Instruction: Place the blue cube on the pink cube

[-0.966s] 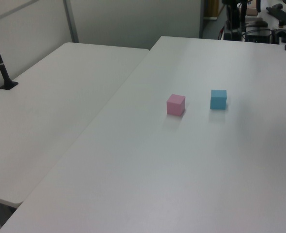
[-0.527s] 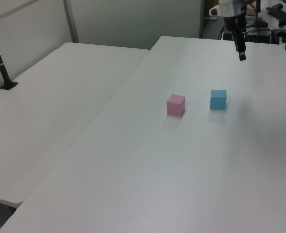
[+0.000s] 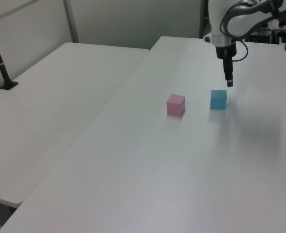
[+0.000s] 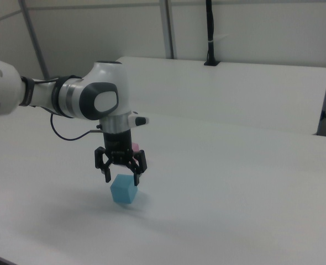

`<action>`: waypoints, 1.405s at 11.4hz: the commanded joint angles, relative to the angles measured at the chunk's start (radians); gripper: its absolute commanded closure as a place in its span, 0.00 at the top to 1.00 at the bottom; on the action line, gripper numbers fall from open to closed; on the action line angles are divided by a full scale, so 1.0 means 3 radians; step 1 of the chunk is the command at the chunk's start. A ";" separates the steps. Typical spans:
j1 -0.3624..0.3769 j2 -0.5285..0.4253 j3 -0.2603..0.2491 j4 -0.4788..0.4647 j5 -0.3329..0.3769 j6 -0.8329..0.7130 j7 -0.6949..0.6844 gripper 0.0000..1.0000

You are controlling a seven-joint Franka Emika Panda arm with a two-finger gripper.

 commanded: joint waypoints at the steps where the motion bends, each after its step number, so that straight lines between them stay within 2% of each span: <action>1: 0.0047 0.0152 0.0100 -0.0006 -0.0019 0.0160 0.0396 0.98; 5: 0.0047 0.0387 0.0269 0.0009 -0.0008 0.0461 0.0908 0.99; 7: 0.0042 0.0434 0.0305 0.0025 -0.0034 0.0493 0.0945 0.65; 9: 0.0011 0.0408 0.0310 0.0192 -0.0024 0.0406 0.0924 0.53; 11: -0.0009 0.0403 0.0310 0.0666 0.0048 -0.0082 0.0924 0.50; 12: -0.0004 0.0418 0.0310 0.0882 0.0185 -0.0196 0.0924 0.50; 13: 0.0006 0.0423 0.0310 0.1021 0.0262 -0.0198 0.0934 0.50; 16: 0.0159 0.0607 0.0305 0.1353 0.0253 -0.0167 0.1000 0.50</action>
